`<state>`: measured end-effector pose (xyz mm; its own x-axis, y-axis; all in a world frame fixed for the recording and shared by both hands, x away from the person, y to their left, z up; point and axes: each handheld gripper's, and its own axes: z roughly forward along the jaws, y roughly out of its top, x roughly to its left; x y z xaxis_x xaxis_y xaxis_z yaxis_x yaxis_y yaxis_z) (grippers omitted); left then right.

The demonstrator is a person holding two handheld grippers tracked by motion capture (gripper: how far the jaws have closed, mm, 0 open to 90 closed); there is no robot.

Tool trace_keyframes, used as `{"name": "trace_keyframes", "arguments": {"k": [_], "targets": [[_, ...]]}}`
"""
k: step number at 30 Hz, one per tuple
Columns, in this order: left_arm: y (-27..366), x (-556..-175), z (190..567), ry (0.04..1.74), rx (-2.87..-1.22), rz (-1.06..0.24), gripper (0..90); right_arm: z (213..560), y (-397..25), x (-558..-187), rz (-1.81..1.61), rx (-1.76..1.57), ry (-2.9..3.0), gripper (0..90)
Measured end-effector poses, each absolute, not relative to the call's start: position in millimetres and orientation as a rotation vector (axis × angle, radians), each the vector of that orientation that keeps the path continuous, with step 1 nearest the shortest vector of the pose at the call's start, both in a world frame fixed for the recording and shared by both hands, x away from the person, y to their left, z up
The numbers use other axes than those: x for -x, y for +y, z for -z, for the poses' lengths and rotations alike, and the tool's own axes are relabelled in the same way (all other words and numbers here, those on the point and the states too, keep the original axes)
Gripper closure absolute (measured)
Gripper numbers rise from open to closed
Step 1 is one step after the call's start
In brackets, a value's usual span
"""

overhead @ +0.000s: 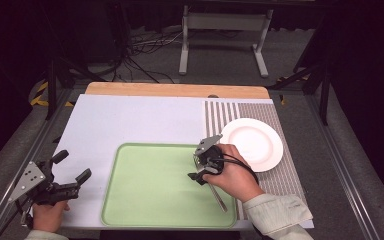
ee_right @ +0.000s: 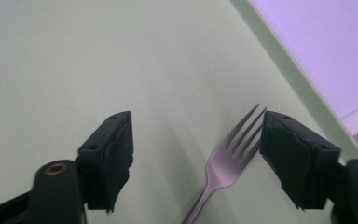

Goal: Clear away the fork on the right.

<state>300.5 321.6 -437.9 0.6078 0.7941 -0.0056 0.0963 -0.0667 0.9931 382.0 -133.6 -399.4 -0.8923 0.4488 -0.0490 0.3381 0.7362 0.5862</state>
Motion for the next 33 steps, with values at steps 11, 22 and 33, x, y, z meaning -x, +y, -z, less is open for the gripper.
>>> {"name": "trace_keyframes", "arguments": {"k": [11, 22, 33], "targets": [[322.1, -300.5, 437.9, 0.772, -1.553, -0.680, 1.9, 410.6, -129.2, -389.7, -0.928, -0.453, 2.740, 72.2], [322.4, -300.5, 437.8, 0.771, -1.554, -0.681, 1.9, 427.3, -129.3, -398.3, -0.900, -0.463, 2.783, 87.8], [322.1, -300.5, 437.9, 0.772, -1.553, -0.680, 1.9, 435.6, -130.5, -402.4, -0.848, -0.472, 2.804, 90.0]]}}
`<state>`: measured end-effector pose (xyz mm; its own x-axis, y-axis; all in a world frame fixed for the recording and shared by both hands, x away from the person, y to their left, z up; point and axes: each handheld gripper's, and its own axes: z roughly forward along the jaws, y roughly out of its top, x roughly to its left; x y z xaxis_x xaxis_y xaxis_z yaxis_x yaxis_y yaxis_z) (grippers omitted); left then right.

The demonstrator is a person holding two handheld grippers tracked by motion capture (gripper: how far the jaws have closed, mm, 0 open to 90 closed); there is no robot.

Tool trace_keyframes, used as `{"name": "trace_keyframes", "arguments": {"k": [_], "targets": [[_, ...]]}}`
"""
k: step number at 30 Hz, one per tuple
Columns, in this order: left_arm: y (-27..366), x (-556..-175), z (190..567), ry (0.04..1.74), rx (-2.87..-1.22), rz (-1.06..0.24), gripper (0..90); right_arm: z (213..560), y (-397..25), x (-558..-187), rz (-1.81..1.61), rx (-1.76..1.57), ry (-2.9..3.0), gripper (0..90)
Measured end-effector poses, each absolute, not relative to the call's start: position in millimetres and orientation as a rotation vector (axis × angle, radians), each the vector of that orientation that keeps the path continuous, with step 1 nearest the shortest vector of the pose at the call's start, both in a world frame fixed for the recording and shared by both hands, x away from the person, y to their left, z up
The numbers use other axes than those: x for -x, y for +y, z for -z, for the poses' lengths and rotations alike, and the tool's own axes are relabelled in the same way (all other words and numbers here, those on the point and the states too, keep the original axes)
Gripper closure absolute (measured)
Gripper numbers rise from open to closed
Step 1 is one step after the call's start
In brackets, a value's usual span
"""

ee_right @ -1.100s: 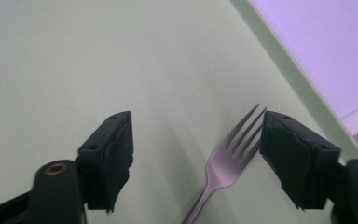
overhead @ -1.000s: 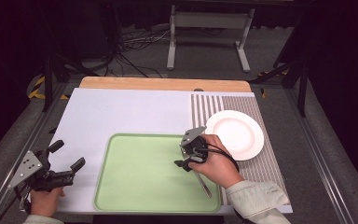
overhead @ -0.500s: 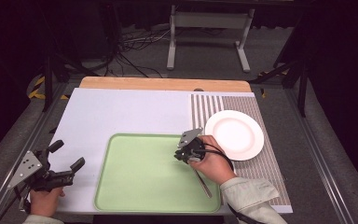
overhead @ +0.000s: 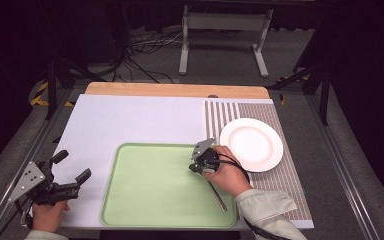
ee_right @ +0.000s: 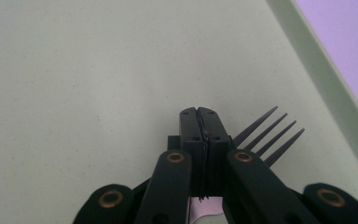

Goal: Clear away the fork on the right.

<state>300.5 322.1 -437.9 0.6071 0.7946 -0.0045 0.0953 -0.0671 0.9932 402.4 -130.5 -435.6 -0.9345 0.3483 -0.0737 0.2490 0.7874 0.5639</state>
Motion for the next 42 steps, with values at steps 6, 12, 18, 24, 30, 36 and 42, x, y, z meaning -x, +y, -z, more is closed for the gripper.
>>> {"name": "trace_keyframes", "arguments": {"k": [6, 12, 18, 24, 30, 36, 42], "targets": [[322.3, -300.4, 437.8, 0.772, -1.553, -0.680, 1.9, 437.3, -132.6, -404.2, -0.841, -0.488, 2.802, 90.0], [322.0, -300.4, 437.7, 0.771, -1.554, -0.680, 1.9, 436.7, -137.6, -406.8, -0.825, -0.510, 2.791, 90.0], [322.2, -300.4, 437.7, 0.772, -1.554, -0.680, 1.9, 436.5, -143.8, -409.3, -0.825, -0.554, 2.779, 90.0], [322.2, -300.5, 437.8, 0.772, -1.553, -0.680, 1.9, 435.6, -150.3, -411.3, -0.803, -0.583, 2.761, 90.0], [321.8, -300.5, 438.1, 0.773, -1.553, -0.682, 1.9, 435.5, -156.9, -413.5, -0.804, -0.629, 2.748, 90.0], [321.5, -300.6, 438.3, 0.774, -1.553, -0.680, 1.9, 434.9, -165.0, -416.4, -0.792, -0.658, 2.735, 90.0], [321.4, -300.5, 438.4, 0.775, -1.553, -0.682, 2.0, 434.1, -171.0, -417.0, -0.773, -0.689, 2.724, 90.0]]}}
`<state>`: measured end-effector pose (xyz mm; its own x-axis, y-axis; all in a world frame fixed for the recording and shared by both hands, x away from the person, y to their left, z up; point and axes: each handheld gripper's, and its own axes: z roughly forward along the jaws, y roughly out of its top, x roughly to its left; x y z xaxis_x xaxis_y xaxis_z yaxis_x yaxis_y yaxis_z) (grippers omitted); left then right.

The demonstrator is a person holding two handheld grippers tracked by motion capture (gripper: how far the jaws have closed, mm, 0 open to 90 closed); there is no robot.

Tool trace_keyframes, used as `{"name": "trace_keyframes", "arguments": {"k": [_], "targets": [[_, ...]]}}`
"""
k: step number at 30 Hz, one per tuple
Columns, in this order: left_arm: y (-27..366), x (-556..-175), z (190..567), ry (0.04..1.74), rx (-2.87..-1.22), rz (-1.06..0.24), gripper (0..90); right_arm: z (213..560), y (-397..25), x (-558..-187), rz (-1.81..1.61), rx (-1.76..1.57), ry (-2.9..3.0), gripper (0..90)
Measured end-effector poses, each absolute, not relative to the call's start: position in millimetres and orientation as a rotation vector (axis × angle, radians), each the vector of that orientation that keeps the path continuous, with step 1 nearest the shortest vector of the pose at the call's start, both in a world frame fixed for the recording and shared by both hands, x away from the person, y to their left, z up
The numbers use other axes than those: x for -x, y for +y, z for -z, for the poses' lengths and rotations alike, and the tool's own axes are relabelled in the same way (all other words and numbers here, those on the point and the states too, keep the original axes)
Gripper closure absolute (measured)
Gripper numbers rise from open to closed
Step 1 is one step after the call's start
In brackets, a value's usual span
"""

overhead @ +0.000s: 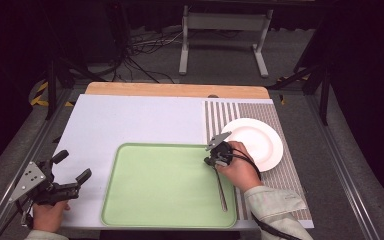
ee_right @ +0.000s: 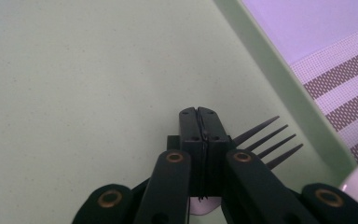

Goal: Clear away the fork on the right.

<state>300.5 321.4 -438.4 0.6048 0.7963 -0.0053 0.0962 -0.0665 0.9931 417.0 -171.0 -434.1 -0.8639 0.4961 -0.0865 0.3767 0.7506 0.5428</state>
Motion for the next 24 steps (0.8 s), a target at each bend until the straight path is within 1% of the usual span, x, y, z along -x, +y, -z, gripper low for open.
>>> {"name": "trace_keyframes", "arguments": {"k": [14, 17, 18, 22, 23, 24], "targets": [[320.9, -301.2, 438.8, 0.776, -1.555, -0.680, 1.9, 432.9, -183.0, -418.2, -0.763, -0.771, 2.702, 89.8], [321.0, -300.9, 438.6, 0.776, -1.555, -0.681, 1.9, 429.0, -183.4, -416.8, -0.800, -0.779, 2.693, 85.3], [321.0, -300.9, 438.6, 0.776, -1.555, -0.681, 1.9, 429.0, -183.4, -416.8, -0.800, -0.779, 2.693, 85.3], [321.2, -300.7, 438.3, 0.774, -1.554, -0.681, 1.9, 413.4, -183.7, -411.4, -0.904, -0.799, 2.659, 69.8], [321.2, -300.7, 438.3, 0.774, -1.554, -0.681, 1.9, 413.4, -183.7, -411.4, -0.904, -0.799, 2.659, 69.8], [321.2, -300.9, 438.0, 0.773, -1.552, -0.679, 1.9, 405.7, -184.3, -408.7, -0.957, -0.784, 2.637, 55.7]]}}
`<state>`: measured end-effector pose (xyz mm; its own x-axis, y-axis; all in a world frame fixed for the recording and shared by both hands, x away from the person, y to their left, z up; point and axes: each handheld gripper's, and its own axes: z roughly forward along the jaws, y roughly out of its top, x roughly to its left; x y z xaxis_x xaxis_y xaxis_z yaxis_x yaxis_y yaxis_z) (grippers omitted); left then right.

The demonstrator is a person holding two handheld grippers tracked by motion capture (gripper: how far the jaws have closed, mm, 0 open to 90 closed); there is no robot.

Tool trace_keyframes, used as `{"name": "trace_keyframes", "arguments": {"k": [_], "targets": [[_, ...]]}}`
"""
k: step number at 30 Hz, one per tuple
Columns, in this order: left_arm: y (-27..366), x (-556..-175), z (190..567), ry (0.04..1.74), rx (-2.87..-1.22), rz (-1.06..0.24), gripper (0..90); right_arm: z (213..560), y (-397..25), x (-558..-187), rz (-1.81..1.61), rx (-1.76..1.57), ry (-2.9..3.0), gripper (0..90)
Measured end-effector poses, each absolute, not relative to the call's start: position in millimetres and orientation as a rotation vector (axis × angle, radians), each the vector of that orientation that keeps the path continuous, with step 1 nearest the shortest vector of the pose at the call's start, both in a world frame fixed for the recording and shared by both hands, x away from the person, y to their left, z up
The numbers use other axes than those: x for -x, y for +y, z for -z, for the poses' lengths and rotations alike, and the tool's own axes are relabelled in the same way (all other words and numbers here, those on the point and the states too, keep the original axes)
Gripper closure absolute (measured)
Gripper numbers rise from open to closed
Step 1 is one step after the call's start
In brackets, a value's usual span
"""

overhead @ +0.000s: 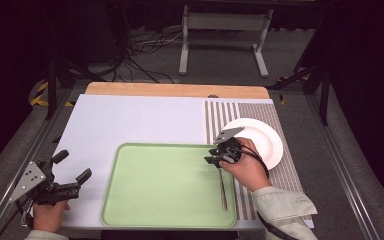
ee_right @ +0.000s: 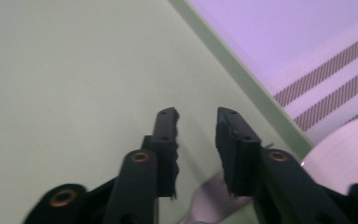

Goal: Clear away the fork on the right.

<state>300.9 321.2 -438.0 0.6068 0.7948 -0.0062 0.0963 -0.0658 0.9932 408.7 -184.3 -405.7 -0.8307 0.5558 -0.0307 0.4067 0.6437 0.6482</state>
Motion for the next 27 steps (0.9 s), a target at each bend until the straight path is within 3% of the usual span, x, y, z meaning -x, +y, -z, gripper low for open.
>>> {"name": "trace_keyframes", "arguments": {"k": [1, 2, 7, 27], "targets": [[321.0, -300.8, 437.9, 0.773, -1.550, -0.680, 1.9, 405.7, -184.3, -408.7, -0.957, -0.784, 2.637, 55.7], [320.6, -301.3, 438.3, 0.772, -1.554, -0.679, 1.9, 399.0, -185.1, -406.3, -0.997, -0.758, 2.601, 36.4], [320.1, -301.9, 438.0, 0.771, -1.547, -0.681, 1.9, 387.4, -187.8, -398.3, -1.087, -0.720, 2.545, 19.5], [319.8, -302.0, 438.2, 0.774, -1.546, -0.680, 1.5, 359.9, -231.2, -369.4, -1.269, -0.630, 2.343, 14.4]]}}
